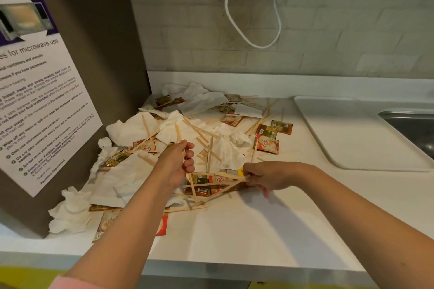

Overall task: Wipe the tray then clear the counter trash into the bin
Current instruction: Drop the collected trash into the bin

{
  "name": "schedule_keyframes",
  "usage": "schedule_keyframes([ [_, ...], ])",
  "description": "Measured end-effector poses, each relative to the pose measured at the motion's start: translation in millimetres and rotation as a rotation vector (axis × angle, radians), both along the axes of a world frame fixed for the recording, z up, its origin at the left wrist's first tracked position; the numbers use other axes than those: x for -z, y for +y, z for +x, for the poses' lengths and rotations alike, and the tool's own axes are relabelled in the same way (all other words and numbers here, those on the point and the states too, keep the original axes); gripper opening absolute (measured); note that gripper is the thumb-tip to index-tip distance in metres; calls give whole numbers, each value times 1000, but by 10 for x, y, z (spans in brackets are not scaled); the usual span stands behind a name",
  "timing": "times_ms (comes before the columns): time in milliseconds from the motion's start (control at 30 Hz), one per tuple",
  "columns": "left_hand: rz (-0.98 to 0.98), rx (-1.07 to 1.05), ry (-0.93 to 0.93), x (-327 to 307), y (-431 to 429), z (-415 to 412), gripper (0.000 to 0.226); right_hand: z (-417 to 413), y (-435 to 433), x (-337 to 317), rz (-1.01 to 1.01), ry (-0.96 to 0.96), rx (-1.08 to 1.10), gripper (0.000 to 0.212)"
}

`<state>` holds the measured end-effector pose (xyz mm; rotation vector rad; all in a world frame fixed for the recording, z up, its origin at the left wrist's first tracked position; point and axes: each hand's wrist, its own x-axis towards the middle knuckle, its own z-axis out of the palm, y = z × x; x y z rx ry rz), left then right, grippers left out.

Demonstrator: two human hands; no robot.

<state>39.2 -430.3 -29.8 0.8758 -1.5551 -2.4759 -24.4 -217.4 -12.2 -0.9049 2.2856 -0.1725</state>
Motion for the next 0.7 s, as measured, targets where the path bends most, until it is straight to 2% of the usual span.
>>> schedule_keyframes([
  [167,0,-37,9,-1,19,-26,32,-110,134,-29,-180,44,205,20],
  [367,-39,74,31,9,206,-68,25,-124,-30,-16,-506,42,430,16],
  [500,-55,128,73,-20,354,-133,23,-29,-289,19,-629,17,463,12],
  [700,-213,139,74,-29,383,-244,27,17,-544,54,-737,50,498,7],
])
